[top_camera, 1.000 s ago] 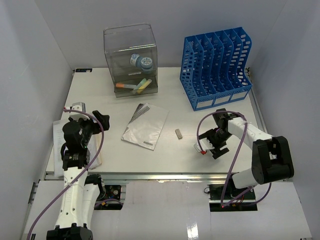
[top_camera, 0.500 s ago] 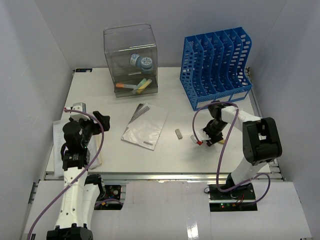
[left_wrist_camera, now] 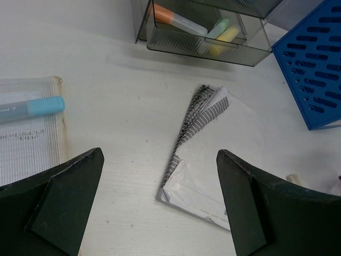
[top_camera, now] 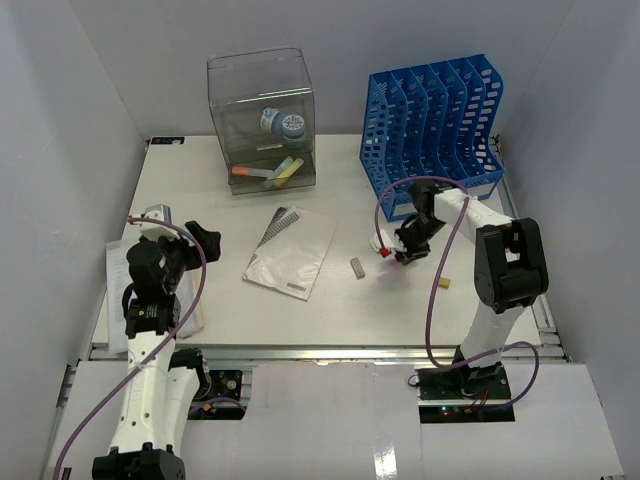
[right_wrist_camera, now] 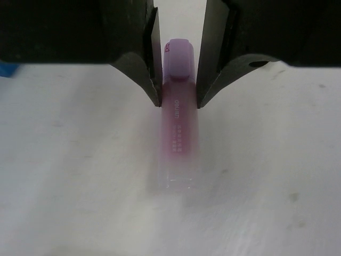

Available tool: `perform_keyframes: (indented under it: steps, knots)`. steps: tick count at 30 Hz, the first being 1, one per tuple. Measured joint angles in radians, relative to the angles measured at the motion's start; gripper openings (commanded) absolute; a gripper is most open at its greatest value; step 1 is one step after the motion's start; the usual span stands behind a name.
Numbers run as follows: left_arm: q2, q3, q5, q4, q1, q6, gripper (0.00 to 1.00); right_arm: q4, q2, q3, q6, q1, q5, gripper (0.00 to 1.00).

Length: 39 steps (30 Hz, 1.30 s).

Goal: Organize the desk

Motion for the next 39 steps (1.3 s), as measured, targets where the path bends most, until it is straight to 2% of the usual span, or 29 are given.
perform_keyframes:
  steps: [3,8,13,16,24,29,33,35,36,37,39]
  knots:
    - [0.022,0.001,0.0,-0.004,0.0,-0.01,0.98,-0.037,0.066,0.192,0.174,0.067,-0.021,0.08]
    - [0.04,0.002,-0.004,-0.008,0.0,-0.015,0.98,-0.025,0.188,0.473,0.467,0.257,0.014,0.08]
    - [0.04,0.004,-0.011,-0.01,0.0,-0.015,0.98,0.028,0.315,0.717,0.65,0.431,0.151,0.08]
    - [0.04,0.004,-0.018,-0.012,0.0,-0.015,0.98,0.141,0.384,0.831,0.702,0.488,0.256,0.08]
    - [0.05,0.005,-0.023,-0.015,0.0,-0.018,0.98,0.565,0.426,0.848,0.77,0.49,0.493,0.08]
    - [0.06,0.008,-0.022,-0.015,0.0,-0.021,0.98,0.8,0.486,0.87,0.77,0.485,0.583,0.09]
    - [0.06,0.009,-0.022,-0.015,0.0,-0.022,0.98,0.909,0.562,0.885,0.749,0.487,0.615,0.22]
    - [0.06,0.009,-0.022,-0.015,0.0,-0.022,0.98,0.937,0.591,0.885,0.735,0.49,0.62,0.36]
    - [0.06,0.009,-0.022,-0.015,0.0,-0.022,0.98,0.949,0.604,0.884,0.728,0.491,0.622,0.48]
    - [0.06,0.009,-0.022,-0.015,0.0,-0.022,0.98,0.96,0.616,0.883,0.722,0.493,0.623,0.65]
    - [0.061,0.009,-0.022,-0.015,0.0,-0.022,0.98,0.977,0.629,0.878,0.708,0.497,0.626,0.83]
